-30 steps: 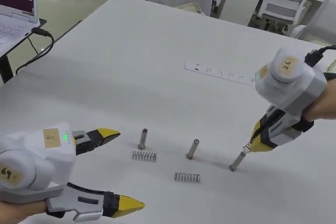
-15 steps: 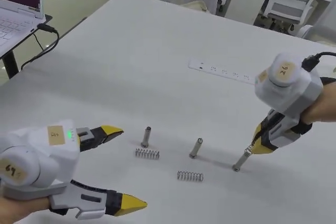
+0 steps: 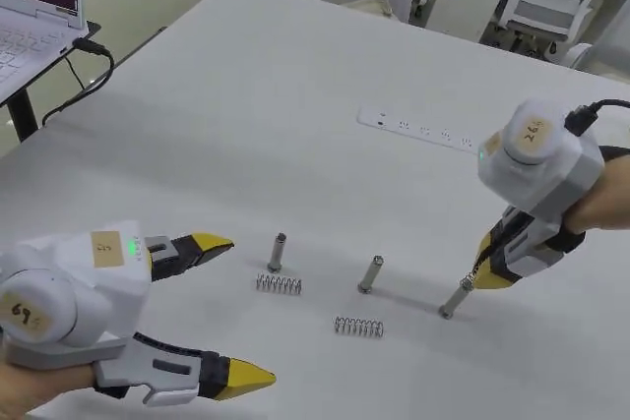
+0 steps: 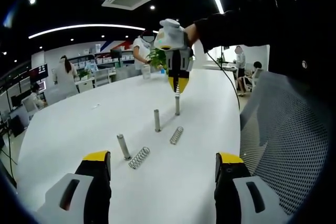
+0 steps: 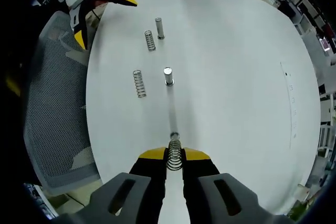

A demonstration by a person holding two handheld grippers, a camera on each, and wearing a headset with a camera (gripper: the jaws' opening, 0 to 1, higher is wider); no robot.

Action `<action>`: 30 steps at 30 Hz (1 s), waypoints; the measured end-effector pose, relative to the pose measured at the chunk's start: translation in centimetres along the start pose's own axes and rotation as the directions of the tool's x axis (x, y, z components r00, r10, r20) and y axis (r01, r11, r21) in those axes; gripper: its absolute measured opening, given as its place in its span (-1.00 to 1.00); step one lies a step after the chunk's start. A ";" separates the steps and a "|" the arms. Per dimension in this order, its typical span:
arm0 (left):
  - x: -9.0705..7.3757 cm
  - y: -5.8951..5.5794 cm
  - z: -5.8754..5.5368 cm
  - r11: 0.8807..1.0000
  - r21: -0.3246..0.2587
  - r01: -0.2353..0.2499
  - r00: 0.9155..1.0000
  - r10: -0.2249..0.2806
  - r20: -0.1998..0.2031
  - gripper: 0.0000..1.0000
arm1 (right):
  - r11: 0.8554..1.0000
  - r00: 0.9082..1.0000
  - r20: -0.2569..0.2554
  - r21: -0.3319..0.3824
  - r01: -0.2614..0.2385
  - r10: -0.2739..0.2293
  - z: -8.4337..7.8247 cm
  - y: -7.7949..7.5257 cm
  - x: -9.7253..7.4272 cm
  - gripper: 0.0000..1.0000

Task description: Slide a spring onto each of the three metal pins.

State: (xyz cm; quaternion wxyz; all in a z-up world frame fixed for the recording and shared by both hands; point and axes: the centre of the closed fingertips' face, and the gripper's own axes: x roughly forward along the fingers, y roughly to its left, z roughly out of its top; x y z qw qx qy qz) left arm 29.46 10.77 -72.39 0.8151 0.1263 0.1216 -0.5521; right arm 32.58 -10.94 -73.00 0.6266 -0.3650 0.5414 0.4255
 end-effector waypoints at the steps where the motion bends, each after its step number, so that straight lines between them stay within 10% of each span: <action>1: 0.0 0.0 0.0 1.000 0.001 0.000 1.000 0.000 0.000 0.57 | 1.000 1.000 -0.001 0.001 0.000 0.000 0.0 -0.1 0.1 -0.84; 30: 0.0 -0.1 0.0 1.000 0.001 0.005 1.000 -0.005 -0.003 0.51 | 1.000 0.999 -0.034 0.011 0.008 -0.008 -0.6 -0.8 4.6 -0.84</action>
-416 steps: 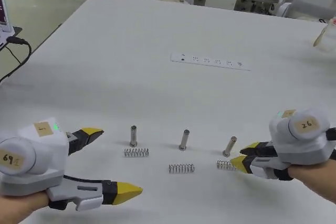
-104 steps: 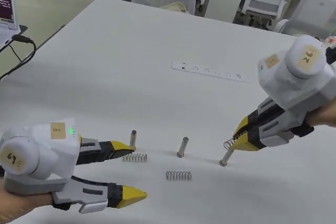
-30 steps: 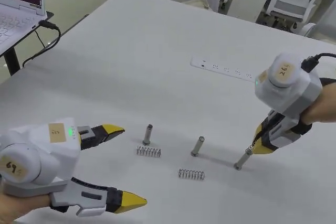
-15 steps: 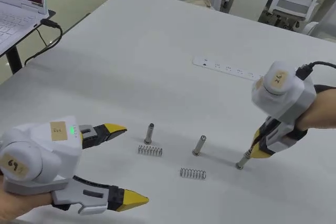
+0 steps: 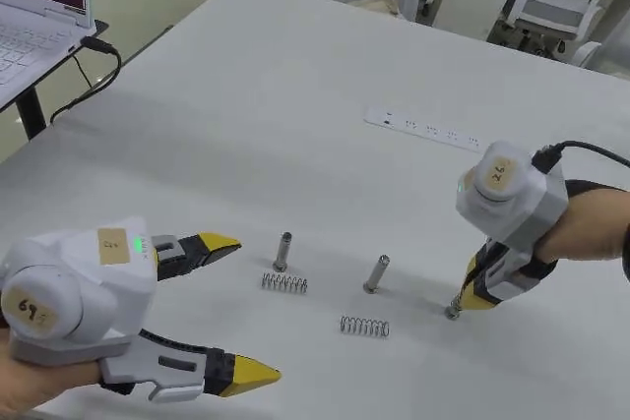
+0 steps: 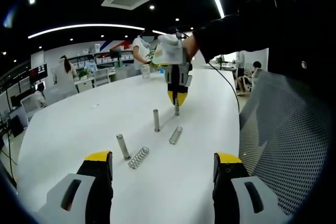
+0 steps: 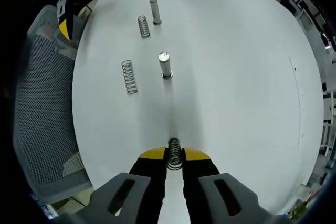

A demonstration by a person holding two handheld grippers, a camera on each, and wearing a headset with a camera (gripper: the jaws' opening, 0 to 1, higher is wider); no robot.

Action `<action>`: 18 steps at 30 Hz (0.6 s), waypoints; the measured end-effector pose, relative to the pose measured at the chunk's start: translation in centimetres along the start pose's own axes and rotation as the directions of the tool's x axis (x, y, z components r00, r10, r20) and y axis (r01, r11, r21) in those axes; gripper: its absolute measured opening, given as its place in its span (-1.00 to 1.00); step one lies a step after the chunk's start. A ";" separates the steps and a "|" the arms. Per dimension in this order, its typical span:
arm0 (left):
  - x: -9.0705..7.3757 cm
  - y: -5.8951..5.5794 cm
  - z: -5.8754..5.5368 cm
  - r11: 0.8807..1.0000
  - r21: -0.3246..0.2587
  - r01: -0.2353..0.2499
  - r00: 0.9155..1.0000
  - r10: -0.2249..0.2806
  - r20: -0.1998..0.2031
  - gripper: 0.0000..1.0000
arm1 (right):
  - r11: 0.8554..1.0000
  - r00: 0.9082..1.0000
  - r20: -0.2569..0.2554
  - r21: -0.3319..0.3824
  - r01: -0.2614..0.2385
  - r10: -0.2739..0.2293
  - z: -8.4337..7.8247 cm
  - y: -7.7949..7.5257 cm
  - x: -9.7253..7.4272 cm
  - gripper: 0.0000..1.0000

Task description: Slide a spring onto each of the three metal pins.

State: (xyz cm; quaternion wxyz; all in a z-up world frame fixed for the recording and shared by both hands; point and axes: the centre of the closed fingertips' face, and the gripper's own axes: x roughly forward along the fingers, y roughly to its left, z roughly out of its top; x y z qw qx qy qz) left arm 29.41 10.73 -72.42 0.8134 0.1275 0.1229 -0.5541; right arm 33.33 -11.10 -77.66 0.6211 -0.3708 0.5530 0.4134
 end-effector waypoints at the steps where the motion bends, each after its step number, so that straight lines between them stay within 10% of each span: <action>1: 0.0 0.0 0.0 1.000 -0.001 0.001 1.000 -0.001 0.000 0.51 | 1.000 1.000 -0.001 0.003 0.002 -0.002 -0.1 -0.1 0.1 -0.83; 18: -0.1 -0.2 0.0 1.000 -0.003 0.005 1.000 -0.005 -0.004 0.48 | 1.000 1.000 0.013 0.007 0.006 -0.006 0.0 -0.1 0.9 -0.80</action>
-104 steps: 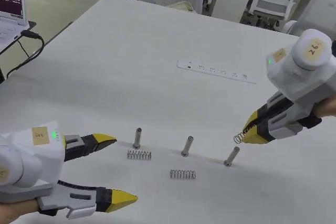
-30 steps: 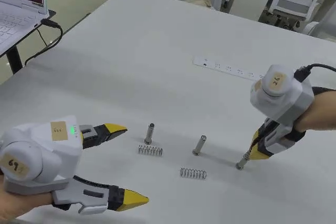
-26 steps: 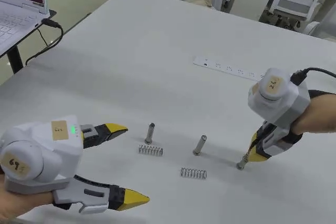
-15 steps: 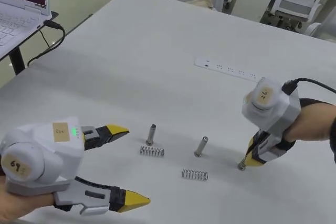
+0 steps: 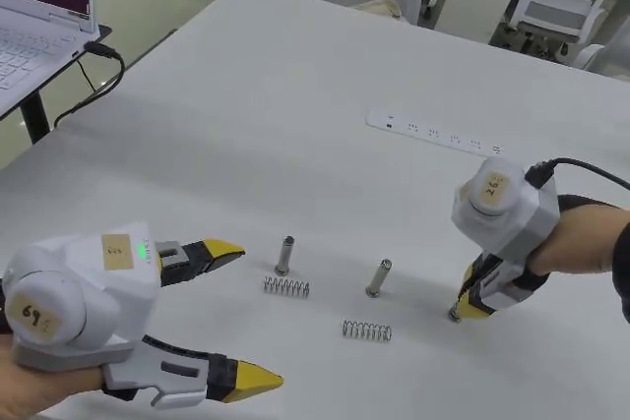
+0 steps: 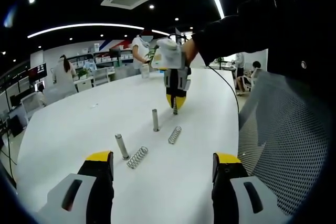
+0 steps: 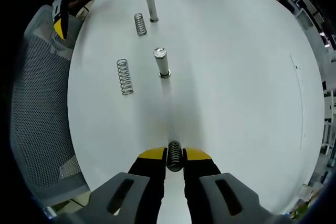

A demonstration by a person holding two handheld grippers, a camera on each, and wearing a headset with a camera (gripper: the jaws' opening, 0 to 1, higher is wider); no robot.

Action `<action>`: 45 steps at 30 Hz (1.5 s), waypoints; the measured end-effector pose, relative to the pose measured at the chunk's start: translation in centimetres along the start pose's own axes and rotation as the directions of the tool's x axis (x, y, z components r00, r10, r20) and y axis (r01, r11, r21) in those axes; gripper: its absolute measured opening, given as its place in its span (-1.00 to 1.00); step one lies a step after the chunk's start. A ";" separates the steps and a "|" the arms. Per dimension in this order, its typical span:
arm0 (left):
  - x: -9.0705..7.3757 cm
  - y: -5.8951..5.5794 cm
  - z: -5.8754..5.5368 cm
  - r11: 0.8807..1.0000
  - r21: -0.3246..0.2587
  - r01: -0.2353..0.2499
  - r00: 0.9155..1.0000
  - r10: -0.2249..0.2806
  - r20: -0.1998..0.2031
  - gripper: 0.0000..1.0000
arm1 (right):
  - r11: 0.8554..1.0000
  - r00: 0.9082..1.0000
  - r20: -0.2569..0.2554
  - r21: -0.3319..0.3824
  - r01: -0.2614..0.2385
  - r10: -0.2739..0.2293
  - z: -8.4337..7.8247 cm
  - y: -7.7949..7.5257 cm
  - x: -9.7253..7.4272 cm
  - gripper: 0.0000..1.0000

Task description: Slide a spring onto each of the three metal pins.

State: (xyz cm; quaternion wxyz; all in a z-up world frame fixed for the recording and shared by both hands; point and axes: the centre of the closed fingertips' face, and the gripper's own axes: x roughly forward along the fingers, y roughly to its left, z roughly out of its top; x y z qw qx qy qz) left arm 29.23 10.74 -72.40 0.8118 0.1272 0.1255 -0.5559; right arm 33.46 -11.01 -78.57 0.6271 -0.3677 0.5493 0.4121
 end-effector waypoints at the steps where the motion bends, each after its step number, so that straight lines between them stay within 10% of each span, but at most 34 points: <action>1: 0.0 0.0 0.0 1.000 -0.001 0.000 1.000 0.000 0.000 0.47 | 1.000 1.000 -0.001 -0.001 -0.001 0.001 0.0 0.0 0.0 -0.77; 18: 0.0 -0.1 -0.1 1.000 -0.004 0.002 1.000 -0.002 0.000 0.46 | 0.999 0.996 0.087 -0.045 0.021 -0.017 2.1 0.7 -1.5 -0.53; 45: 0.1 -0.4 0.0 1.000 -0.001 0.009 1.000 -0.009 0.001 0.44 | 0.976 0.984 0.157 -0.210 -0.051 0.086 8.1 7.3 -0.4 -0.61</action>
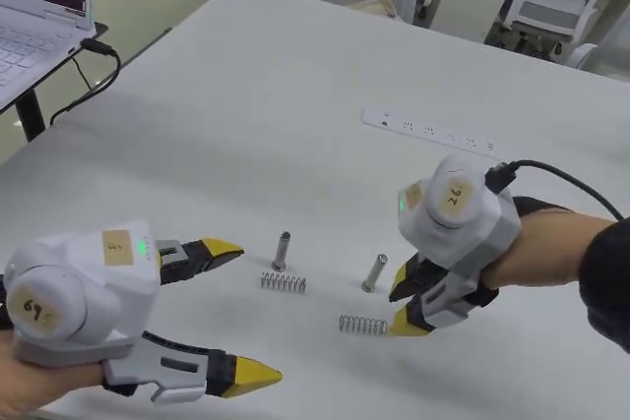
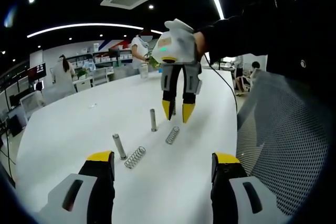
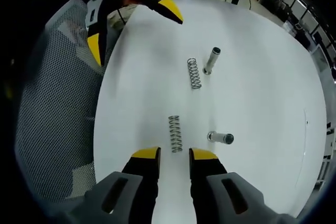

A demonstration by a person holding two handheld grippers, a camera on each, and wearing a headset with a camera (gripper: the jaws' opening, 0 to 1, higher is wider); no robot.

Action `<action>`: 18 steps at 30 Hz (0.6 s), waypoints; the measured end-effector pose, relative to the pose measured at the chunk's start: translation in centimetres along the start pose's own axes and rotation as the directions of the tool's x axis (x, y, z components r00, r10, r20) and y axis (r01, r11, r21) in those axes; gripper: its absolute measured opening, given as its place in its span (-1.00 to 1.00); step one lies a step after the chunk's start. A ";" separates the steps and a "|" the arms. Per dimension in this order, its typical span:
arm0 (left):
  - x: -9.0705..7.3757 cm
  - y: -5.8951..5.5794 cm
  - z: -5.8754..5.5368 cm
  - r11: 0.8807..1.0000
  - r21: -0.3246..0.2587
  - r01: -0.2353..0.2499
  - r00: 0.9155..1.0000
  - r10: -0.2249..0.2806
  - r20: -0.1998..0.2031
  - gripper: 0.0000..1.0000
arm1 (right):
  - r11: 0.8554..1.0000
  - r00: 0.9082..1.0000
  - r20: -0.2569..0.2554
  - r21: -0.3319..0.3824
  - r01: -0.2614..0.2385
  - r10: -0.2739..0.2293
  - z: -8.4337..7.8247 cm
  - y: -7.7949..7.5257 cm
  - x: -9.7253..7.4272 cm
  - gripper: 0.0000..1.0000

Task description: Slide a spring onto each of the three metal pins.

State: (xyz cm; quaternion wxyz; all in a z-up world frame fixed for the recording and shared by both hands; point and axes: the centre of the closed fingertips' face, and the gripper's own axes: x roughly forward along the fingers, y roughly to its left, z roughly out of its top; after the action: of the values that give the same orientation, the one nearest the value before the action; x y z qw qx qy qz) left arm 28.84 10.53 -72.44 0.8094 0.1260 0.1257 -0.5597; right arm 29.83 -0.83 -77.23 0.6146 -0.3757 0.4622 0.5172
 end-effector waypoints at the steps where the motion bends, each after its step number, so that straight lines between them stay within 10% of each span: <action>1: 0.0 0.0 0.0 1.000 -0.001 0.000 1.000 0.000 0.000 0.44 | 1.000 1.000 0.001 -0.006 0.001 -0.001 0.2 0.1 0.1 -0.61; 18: -0.2 -0.2 -0.2 1.000 -0.006 0.007 1.000 -0.007 -0.005 0.42 | 1.000 1.000 -0.003 -0.029 0.002 -0.002 0.9 -0.1 2.1 -0.69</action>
State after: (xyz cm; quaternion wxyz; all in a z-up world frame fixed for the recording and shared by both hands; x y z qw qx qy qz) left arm 28.52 10.71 -72.55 0.8076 0.1243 0.1299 -0.5617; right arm 30.12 0.65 -79.01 0.6090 -0.3857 0.4552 0.5225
